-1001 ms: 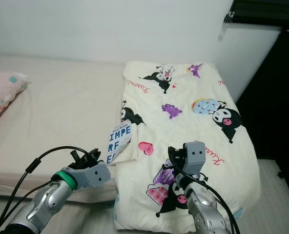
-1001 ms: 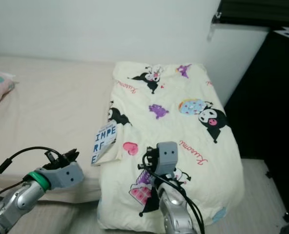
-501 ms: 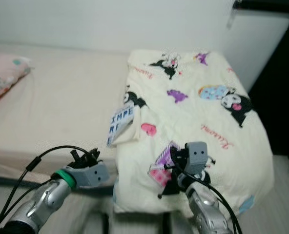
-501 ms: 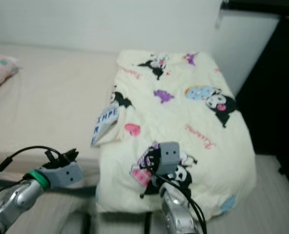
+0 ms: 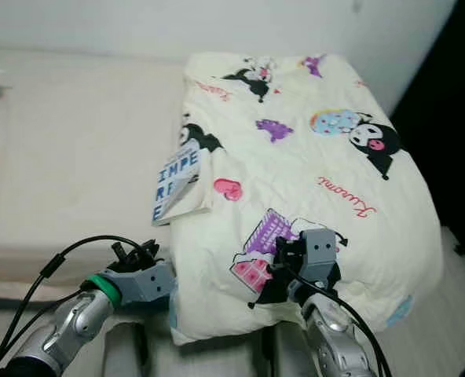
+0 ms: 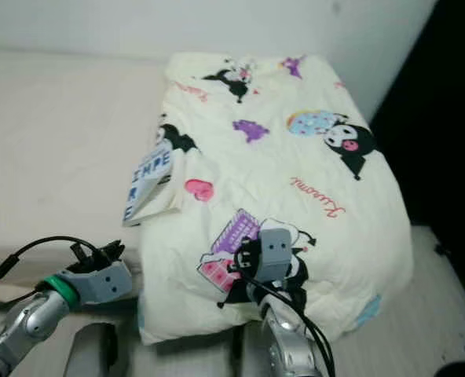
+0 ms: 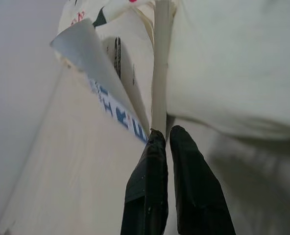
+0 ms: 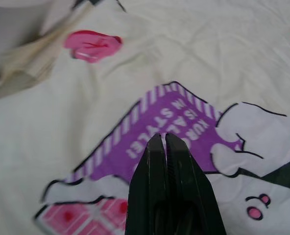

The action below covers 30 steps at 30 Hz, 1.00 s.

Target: Clean up the room

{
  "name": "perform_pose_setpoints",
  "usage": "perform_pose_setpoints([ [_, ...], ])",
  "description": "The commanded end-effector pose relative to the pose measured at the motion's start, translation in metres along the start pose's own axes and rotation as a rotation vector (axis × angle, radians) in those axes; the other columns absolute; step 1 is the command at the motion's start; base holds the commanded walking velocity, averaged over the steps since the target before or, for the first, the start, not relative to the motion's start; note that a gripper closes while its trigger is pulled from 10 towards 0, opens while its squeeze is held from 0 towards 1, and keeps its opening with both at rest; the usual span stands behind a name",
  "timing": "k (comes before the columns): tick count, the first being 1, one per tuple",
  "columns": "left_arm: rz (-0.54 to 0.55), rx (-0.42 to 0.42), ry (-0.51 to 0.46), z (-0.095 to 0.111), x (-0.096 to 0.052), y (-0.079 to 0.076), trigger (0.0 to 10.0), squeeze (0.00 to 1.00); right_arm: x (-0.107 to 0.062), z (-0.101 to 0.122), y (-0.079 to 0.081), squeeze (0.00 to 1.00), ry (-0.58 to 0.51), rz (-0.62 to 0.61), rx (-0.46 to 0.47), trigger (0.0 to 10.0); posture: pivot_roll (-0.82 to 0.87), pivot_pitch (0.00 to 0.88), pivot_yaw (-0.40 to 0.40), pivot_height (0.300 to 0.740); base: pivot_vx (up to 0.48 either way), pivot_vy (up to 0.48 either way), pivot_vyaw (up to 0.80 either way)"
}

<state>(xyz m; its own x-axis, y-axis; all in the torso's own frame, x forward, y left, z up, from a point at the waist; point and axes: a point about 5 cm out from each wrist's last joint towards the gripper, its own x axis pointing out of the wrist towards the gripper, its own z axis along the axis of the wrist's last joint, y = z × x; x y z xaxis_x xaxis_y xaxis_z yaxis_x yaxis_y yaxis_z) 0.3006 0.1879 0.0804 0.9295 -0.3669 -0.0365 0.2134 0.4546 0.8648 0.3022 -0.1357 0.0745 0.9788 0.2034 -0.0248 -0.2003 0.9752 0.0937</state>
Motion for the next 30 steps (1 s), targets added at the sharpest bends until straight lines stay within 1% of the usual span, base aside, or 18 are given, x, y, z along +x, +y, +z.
perform_pose_setpoints([
  [1,-0.01,0.008,0.007,-0.003,-0.003,-0.003,10.0,0.0,-0.003,-0.005,-0.002,0.0,0.021,-0.005,0.001,10.0,-0.01,0.094,-0.001,0.546,0.0,0.0,0.0],
  [4,-0.002,0.05,-0.018,-0.002,-0.002,0.005,10.0,0.0,-0.004,-0.004,-0.003,0.0,0.017,-0.01,0.005,10.0,-0.01,0.094,-0.001,0.546,0.0,0.0,0.0],
  [6,-0.012,0.093,-0.041,-0.002,0.0,0.011,10.0,0.1,-0.004,-0.004,-0.002,0.0,0.014,-0.013,0.006,10.0,0.0,0.104,0.001,0.546,0.0,0.0,0.0],
  [8,-0.016,0.106,-0.047,-0.002,0.0,0.013,10.0,0.1,-0.004,-0.003,-0.002,0.0,0.014,-0.014,0.006,10.0,0.0,0.104,0.001,0.546,0.0,0.0,0.0],
  [9,-0.03,0.123,-0.059,-0.001,0.001,0.014,10.0,0.98,-0.004,-0.003,-0.002,0.0,0.012,-0.014,0.007,10.0,-0.01,0.111,0.003,0.546,0.0,0.0,0.0],
  [10,-0.044,0.138,-0.07,-0.001,0.002,0.014,10.0,1.0,-0.004,-0.003,-0.001,0.0,0.01,-0.014,0.008,10.0,-0.01,0.113,0.004,0.546,0.0,0.0,0.0],
  [11,-0.044,0.138,-0.07,-0.001,0.002,0.014,10.0,1.0,-0.004,-0.003,-0.001,0.0,0.01,-0.014,0.008,10.0,-0.01,0.113,0.004,0.546,0.0,0.0,0.0],
  [13,-0.054,0.169,-0.081,0.0,0.003,0.014,10.0,1.0,-0.004,-0.001,0.0,0.0,0.004,-0.016,0.01,10.0,-0.01,0.118,0.007,0.546,0.0,0.0,0.0],
  [14,-0.044,0.187,-0.069,-0.002,0.003,0.015,10.0,1.0,-0.004,-0.001,0.0,0.0,0.002,-0.018,0.01,10.0,-0.02,0.123,0.01,0.546,0.0,0.0,0.0],
  [17,-0.035,0.198,-0.06,-0.003,0.003,0.015,10.0,1.0,-0.005,-0.001,-0.001,0.0,0.0,-0.019,0.011,10.0,-0.02,0.123,0.01,0.546,0.0,0.0,0.0],
  [19,0.009,0.179,-0.005,-0.011,0.003,0.017,10.0,1.0,-0.007,0.001,-0.002,0.0,-0.003,-0.023,0.01,10.0,-0.03,0.152,0.001,0.546,0.0,0.0,0.0],
  [20,0.009,0.179,-0.005,-0.011,0.003,0.017,10.0,1.0,-0.007,0.001,-0.002,0.0,-0.003,-0.023,0.01,10.0,-0.03,0.152,0.001,0.546,0.0,0.0,0.0],
  [21,0.032,0.174,0.026,-0.015,0.004,0.019,10.0,1.0,-0.008,0.002,-0.003,0.0,-0.006,-0.023,0.009,10.0,-0.03,0.169,-0.004,0.546,0.0,0.0,0.0],
  [23,0.032,0.174,0.026,-0.015,0.004,0.019,10.0,1.0,-0.008,0.002,-0.003,0.0,-0.006,-0.023,0.009,10.0,-0.03,0.169,-0.004,0.546,0.0,0.0,0.0],
  [24,0.046,0.172,0.045,-0.017,0.004,0.02,10.0,1.0,-0.009,0.004,-0.004,0.0,-0.009,-0.022,0.008,10.0,-0.03,0.169,-0.004,0.546,0.0,0.0,0.0],
  [25,0.071,0.175,0.06,-0.018,0.006,0.022,10.0,1.0,-0.008,0.008,-0.003,0.0,-0.018,-0.014,0.006,10.0,-0.04,0.195,-0.005,0.546,0.0,0.0,0.0],
  [26,0.071,0.175,0.06,-0.018,0.006,0.022,10.0,1.0,-0.008,0.008,-0.003,0.0,-0.018,-0.014,0.006,10.0,-0.04,0.195,-0.005,0.546,0.0,0.0,0.0],
  [30,0.143,0.174,0.079,-0.017,0.011,0.027,10.0,1.0,-0.002,0.022,-0.001,0.0,-0.051,0.005,0.002,10.0,-0.05,0.24,-0.005,0.546,0.0,0.0,0.0],
])
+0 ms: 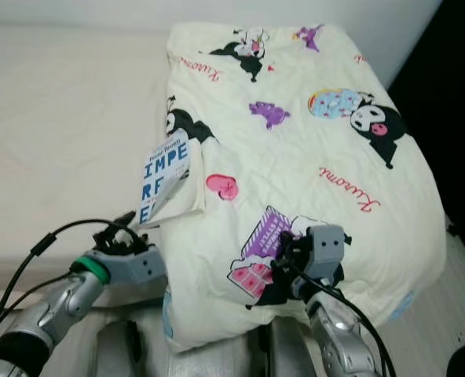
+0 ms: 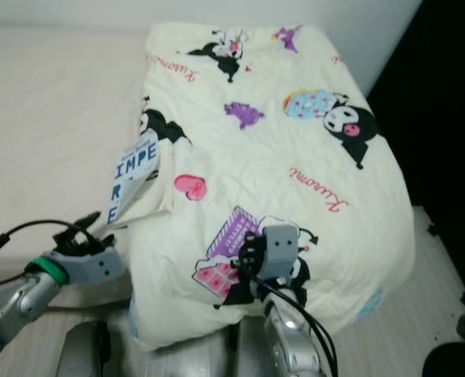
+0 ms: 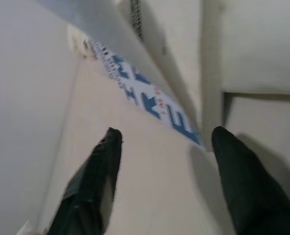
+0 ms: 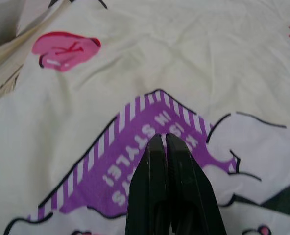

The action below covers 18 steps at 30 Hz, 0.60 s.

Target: Clean up the room

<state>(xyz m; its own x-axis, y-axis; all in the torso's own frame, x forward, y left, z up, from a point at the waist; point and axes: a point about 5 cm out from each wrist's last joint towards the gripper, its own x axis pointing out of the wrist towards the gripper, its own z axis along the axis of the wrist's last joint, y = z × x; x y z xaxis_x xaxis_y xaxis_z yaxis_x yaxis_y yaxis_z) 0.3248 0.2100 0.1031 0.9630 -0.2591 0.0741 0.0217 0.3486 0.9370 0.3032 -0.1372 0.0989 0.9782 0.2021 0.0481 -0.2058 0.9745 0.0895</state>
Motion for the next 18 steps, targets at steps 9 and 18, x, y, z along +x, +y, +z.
perform_pose_setpoints([
  [9,-0.058,-0.023,0.011,0.002,0.015,-0.008,10.0,0.0,0.003,0.015,0.01,0.0,-0.021,0.031,0.008,10.0,-0.09,0.298,0.003,0.546,0.0,0.0,0.0],
  [18,0.064,0.077,0.063,0.001,0.038,0.019,10.0,0.0,-0.001,0.023,0.016,0.0,-0.042,0.031,0.016,10.0,-0.14,0.346,0.025,0.546,0.0,0.0,0.0],
])
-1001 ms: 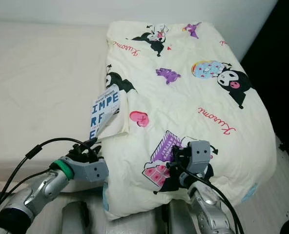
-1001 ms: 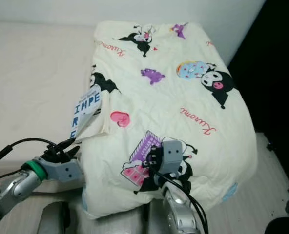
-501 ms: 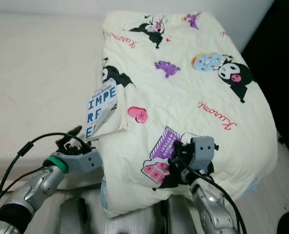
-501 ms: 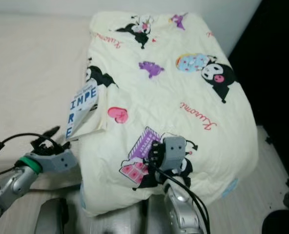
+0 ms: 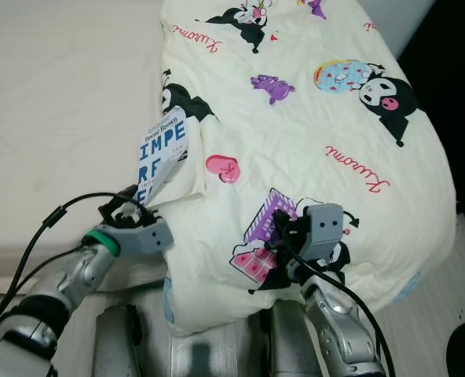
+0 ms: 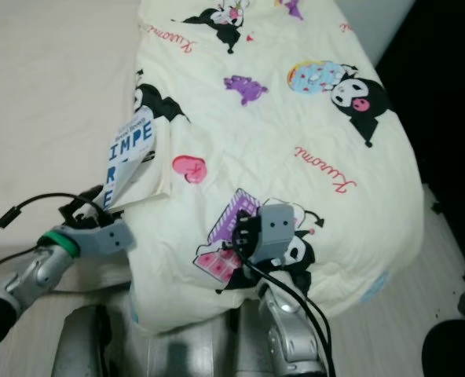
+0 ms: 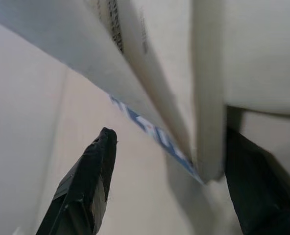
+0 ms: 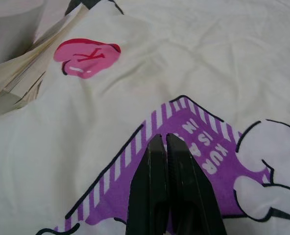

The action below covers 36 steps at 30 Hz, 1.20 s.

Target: Clean up the room

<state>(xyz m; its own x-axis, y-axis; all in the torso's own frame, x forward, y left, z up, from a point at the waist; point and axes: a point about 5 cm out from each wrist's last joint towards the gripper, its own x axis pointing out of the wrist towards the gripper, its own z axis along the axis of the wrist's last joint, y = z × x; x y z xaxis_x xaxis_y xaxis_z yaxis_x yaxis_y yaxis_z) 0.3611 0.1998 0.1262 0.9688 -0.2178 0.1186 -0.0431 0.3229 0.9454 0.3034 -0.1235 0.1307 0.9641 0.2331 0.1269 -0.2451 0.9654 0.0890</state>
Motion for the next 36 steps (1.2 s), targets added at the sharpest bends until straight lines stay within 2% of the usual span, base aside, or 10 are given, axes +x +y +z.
perform_pose_setpoints([
  [1,0.008,0.035,0.037,-0.007,-0.001,0.0,10.0,0.0,-0.006,-0.007,0.0,0.0,0.034,-0.01,0.014,10.0,-0.14,0.346,0.025,0.546,0.0,0.0,0.0],
  [4,0.058,0.055,0.038,-0.003,0.01,0.012,9.8,0.0,-0.008,-0.005,0.002,0.0,0.033,-0.01,0.015,10.0,-0.16,0.357,0.028,0.546,0.0,0.0,0.0],
  [5,0.071,0.056,0.033,0.0,0.014,0.016,5.0,0.0,-0.009,-0.005,0.003,0.0,0.035,-0.009,0.015,10.0,-0.16,0.36,0.029,0.546,0.0,0.0,0.0],
  [6,0.076,0.055,0.025,0.003,0.018,0.02,4.5,0.0,-0.009,-0.004,0.004,0.0,0.037,-0.007,0.016,10.0,-0.17,0.364,0.03,0.546,0.0,0.0,0.0],
  [7,0.079,0.061,0.016,0.006,0.022,0.023,1.1,0.0,-0.01,-0.003,0.005,0.0,0.04,-0.005,0.015,10.0,-0.18,0.369,0.033,0.546,0.0,0.0,0.0],
  [9,0.08,0.063,0.007,0.009,0.025,0.025,1.1,0.0,-0.011,-0.002,0.006,0.0,0.043,-0.003,0.015,10.0,-0.18,0.369,0.033,0.546,0.0,0.0,0.0],
  [10,0.085,0.07,-0.008,0.013,0.028,0.027,0.0,0.0,-0.012,-0.002,0.007,0.0,0.045,-0.001,0.014,10.0,-0.19,0.37,0.035,0.546,0.0,0.0,0.0],
  [22,0.127,0.135,-0.045,0.015,0.034,0.042,0.0,0.0,-0.014,-0.002,0.01,0.0,0.052,-0.007,0.016,10.0,-0.16,0.322,0.059,0.546,0.0,0.0,0.0],
  [31,0.333,0.104,-0.133,0.013,0.027,0.067,0.0,0.0,-0.003,0.002,0.016,0.0,0.025,0.014,0.032,10.0,-0.12,0.263,0.064,0.546,0.0,0.0,0.0],
  [36,0.497,-0.014,-0.304,0.039,0.017,0.094,0.0,0.0,0.002,0.004,0.018,0.0,0.005,0.024,0.04,10.0,-0.06,0.181,0.071,0.546,0.0,0.0,0.0],
])
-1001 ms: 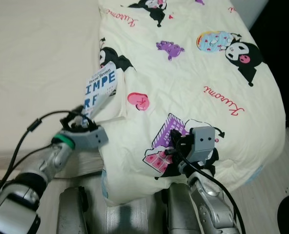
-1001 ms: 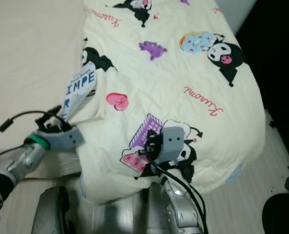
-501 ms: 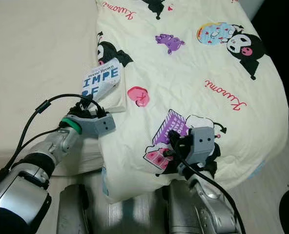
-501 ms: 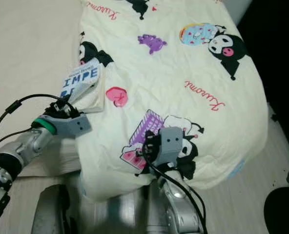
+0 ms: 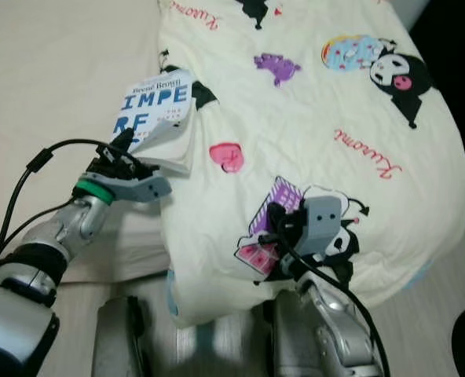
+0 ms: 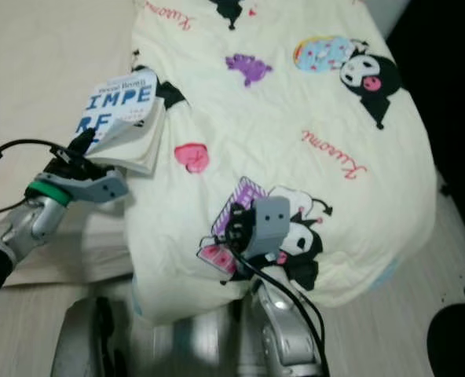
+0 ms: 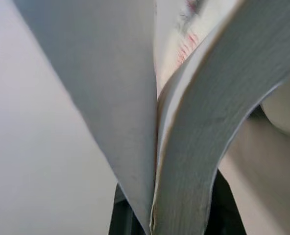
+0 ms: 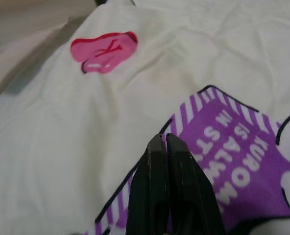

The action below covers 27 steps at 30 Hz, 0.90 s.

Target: Clean up the room

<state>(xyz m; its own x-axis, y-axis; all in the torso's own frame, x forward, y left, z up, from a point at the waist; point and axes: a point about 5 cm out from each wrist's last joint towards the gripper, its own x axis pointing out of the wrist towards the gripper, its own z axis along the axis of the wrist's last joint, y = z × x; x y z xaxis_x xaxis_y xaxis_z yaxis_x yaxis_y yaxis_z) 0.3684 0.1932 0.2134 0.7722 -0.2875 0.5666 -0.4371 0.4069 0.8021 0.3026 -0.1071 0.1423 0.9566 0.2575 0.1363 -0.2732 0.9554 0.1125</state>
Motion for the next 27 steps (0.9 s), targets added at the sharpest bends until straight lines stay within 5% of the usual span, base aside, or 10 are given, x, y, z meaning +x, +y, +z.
perform_pose_setpoints([
  [1,0.072,-0.045,-0.041,0.008,0.006,0.014,0.0,0.0,-0.002,-0.006,0.0,0.0,0.012,-0.002,0.013,10.0,-0.06,0.181,0.071,0.546,0.0,0.0,0.0],
  [2,0.068,-0.13,-0.037,0.019,0.005,0.015,10.0,0.0,-0.001,-0.004,0.001,0.0,0.0,0.001,0.017,10.0,-0.04,0.153,0.07,0.546,0.0,0.0,0.0],
  [3,0.065,-0.33,0.066,0.03,-0.002,0.01,10.0,0.0,0.0,-0.002,0.003,0.0,-0.016,0.0,0.021,10.0,-0.02,0.112,0.072,0.546,0.0,0.0,0.0],
  [4,0.065,-0.33,0.066,0.03,-0.002,0.01,10.0,0.0,0.0,-0.002,0.003,0.0,-0.016,0.0,0.021,10.0,-0.02,0.112,0.072,0.546,0.0,0.0,0.0],
  [5,0.038,-0.567,0.144,0.044,-0.011,0.004,10.0,0.0,0.001,0.003,0.005,0.0,-0.042,-0.001,0.031,10.0,-0.02,0.087,0.071,0.546,0.0,0.0,0.0],
  [6,0.038,-0.567,0.144,0.044,-0.011,0.004,10.0,0.0,0.001,0.003,0.005,0.0,-0.042,-0.001,0.031,10.0,-0.02,0.087,0.071,0.546,0.0,0.0,0.0],
  [7,0.048,-0.779,0.176,0.059,-0.016,0.006,10.0,0.0,0.001,0.009,0.006,0.0,-0.074,-0.006,0.051,10.0,-0.01,0.055,0.067,0.546,0.0,0.0,0.0],
  [8,0.048,-0.779,0.176,0.059,-0.016,0.006,10.0,0.0,0.001,0.009,0.006,0.0,-0.074,-0.006,0.051,10.0,-0.01,0.055,0.067,0.546,0.0,0.0,0.0],
  [14,0.125,-1.16,0.167,0.079,-0.008,0.024,10.0,0.0,0.005,0.021,-0.007,0.0,-0.138,-0.082,0.039,10.0,0.0,0.0,0.061,0.555,0.0,0.0,0.0],
  [27,-0.116,-1.145,0.449,0.062,-0.052,-0.014,10.0,0.0,0.009,0.047,-0.018,0.0,-0.24,-0.128,-0.017,10.0,-0.03,0.0,0.037,0.6,0.0,0.0,0.0],
])
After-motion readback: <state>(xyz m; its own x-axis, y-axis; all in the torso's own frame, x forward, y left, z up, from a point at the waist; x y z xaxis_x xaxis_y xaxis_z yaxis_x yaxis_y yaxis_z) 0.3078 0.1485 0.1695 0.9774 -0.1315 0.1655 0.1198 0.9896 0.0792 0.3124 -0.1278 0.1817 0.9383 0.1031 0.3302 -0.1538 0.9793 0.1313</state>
